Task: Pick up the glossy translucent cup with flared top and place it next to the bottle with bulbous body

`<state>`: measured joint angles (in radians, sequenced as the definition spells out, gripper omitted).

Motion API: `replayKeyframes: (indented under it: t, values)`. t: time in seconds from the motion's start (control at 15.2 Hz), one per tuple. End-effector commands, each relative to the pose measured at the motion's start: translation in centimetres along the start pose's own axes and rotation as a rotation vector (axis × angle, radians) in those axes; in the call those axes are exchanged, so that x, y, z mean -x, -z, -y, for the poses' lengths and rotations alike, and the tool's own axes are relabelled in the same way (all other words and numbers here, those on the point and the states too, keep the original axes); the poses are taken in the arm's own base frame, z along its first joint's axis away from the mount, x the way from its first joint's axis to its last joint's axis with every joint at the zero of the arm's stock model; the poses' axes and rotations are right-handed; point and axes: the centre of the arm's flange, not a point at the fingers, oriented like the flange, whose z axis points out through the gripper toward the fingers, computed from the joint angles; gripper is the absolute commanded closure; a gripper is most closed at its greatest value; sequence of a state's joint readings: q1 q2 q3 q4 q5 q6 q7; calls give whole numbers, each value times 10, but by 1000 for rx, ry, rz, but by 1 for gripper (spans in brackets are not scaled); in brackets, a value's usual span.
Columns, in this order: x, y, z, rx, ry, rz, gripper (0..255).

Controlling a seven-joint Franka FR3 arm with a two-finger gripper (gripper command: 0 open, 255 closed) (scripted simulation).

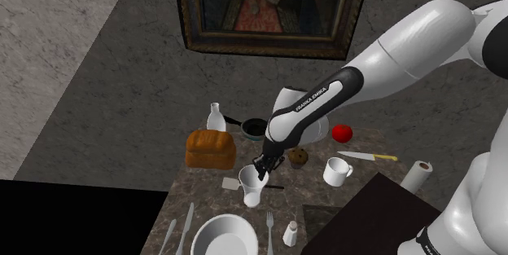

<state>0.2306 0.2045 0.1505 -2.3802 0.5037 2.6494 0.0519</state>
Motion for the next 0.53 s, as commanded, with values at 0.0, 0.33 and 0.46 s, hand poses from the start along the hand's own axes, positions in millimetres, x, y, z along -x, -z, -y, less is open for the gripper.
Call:
replayKeyframes:
  t: [0.0, 0.33, 0.46]
  values:
    - [0, 11, 5, 0, 0, 0, 255]
    - [0, 36, 12, 0, 0, 0, 255]
    - [0, 46, 15, 0, 0, 0, 255]
